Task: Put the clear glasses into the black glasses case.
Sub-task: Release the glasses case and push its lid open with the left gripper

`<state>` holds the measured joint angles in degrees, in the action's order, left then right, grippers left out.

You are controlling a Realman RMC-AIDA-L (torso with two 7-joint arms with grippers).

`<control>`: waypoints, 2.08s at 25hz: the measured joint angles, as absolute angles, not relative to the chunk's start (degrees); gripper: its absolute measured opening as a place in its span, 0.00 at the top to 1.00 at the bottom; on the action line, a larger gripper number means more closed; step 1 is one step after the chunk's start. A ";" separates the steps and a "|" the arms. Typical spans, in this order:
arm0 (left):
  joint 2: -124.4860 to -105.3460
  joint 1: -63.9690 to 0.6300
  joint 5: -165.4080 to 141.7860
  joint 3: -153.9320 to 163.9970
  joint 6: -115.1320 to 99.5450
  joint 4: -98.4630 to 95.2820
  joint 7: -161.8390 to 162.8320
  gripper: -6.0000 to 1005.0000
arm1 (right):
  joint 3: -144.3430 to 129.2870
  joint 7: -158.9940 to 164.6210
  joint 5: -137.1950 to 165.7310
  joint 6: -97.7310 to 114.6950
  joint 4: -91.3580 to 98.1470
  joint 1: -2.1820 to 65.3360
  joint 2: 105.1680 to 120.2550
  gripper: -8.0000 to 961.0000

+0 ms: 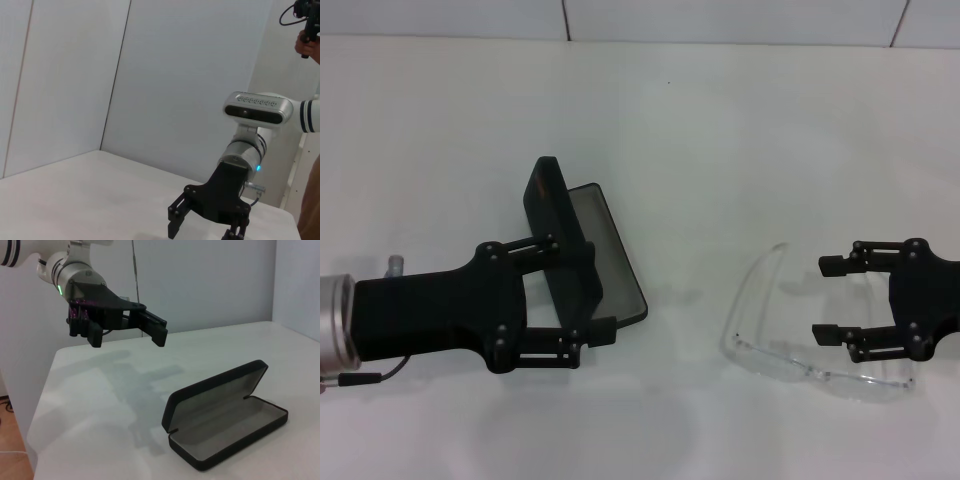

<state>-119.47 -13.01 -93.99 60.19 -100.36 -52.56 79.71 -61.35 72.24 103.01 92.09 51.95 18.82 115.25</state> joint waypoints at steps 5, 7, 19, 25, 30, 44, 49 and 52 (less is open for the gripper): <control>-119.45 -13.06 -93.96 60.30 -100.47 -52.56 79.72 0.12 | -61.35 72.24 102.96 92.09 51.90 18.78 115.24 0.21; -119.45 -13.08 -93.96 60.31 -100.49 -52.56 79.71 0.12 | -61.35 72.24 102.95 92.10 51.87 18.79 115.25 0.21; -119.05 -13.97 -89.14 60.08 -100.46 -57.52 90.57 0.14 | -61.34 72.24 102.63 92.01 51.29 18.77 115.31 0.21; -117.70 -21.52 -96.39 58.33 -98.62 -72.29 123.28 0.15 | -61.36 72.24 102.60 91.90 51.16 19.18 115.31 0.21; -117.13 -31.06 -119.63 59.60 -97.53 -84.10 153.27 0.15 | -61.65 72.24 102.55 91.87 51.00 19.26 115.39 0.21; -119.76 -45.07 -149.86 76.19 -97.09 -78.56 172.17 0.17 | -63.20 71.50 100.98 87.05 50.37 19.31 115.49 0.21; -119.79 -47.55 -149.86 75.79 -95.28 -72.52 172.29 0.18 | -63.20 71.06 100.98 87.30 50.14 19.22 115.53 0.21; -119.79 -48.39 -149.98 75.62 -93.86 -70.68 172.37 0.18 | -63.19 70.71 100.98 87.26 49.65 19.20 115.54 0.21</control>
